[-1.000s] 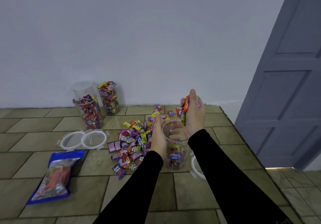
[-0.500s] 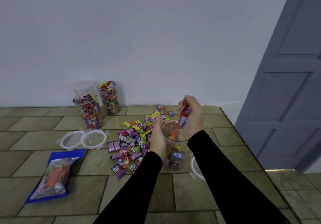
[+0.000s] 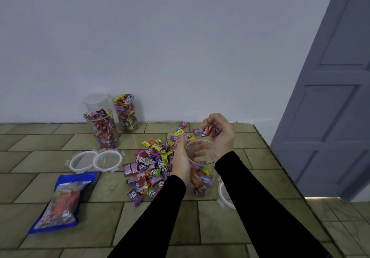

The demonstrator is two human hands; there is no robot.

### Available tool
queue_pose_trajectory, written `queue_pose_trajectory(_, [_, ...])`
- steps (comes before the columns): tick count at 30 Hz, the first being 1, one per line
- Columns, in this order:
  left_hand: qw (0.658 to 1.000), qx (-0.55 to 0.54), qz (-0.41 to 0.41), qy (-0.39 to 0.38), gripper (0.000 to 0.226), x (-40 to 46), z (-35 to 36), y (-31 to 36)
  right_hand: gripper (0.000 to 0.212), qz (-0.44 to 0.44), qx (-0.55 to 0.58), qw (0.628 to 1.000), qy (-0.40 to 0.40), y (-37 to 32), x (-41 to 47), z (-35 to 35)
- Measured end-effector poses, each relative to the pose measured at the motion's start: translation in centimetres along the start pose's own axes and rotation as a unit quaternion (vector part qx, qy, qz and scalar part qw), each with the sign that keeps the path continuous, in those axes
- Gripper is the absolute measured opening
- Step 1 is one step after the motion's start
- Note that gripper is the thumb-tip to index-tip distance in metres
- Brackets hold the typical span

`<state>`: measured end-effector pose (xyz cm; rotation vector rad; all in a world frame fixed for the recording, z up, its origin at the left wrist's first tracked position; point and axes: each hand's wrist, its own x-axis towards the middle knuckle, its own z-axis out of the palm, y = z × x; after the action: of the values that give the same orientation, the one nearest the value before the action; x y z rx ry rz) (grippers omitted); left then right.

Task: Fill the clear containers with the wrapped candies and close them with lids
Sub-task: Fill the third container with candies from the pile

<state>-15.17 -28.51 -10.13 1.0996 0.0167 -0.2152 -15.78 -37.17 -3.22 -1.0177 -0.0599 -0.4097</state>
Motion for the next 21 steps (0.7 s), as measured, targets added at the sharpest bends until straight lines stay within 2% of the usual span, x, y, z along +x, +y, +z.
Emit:
queue_pose_trajectory(7, [1.0, -0.004, -0.013, 0.023, 0.055, -0.06, 0.25, 0.13, 0.03, 0.022, 0.026, 0.999, -0.004, 0.22, 0.14, -0.02])
queue_pose_trajectory(10, [1.0, -0.012, -0.008, 0.024, 0.067, 0.07, -0.02, -0.16, 0.024, 0.008, 0.001, 1.0, -0.011, 0.28, 0.11, -0.05])
queue_pose_trajectory(14, [1.0, 0.0, -0.006, 0.022, 0.067, 0.26, 0.13, 0.03, 0.013, 0.01, -0.062, 0.998, -0.008, 0.14, 0.08, 0.06])
queue_pose_trajectory(18, [1.0, -0.002, -0.007, 0.024, 0.062, 0.24, 0.08, -0.06, 0.013, 0.015, -0.057, 0.998, -0.018, 0.1, 0.12, 0.24])
queue_pose_trajectory(21, [1.0, -0.002, -0.007, 0.013, 0.062, 0.13, -0.05, 0.08, 0.023, 0.028, -0.098, 0.995, 0.004, -0.01, 0.4, 0.35])
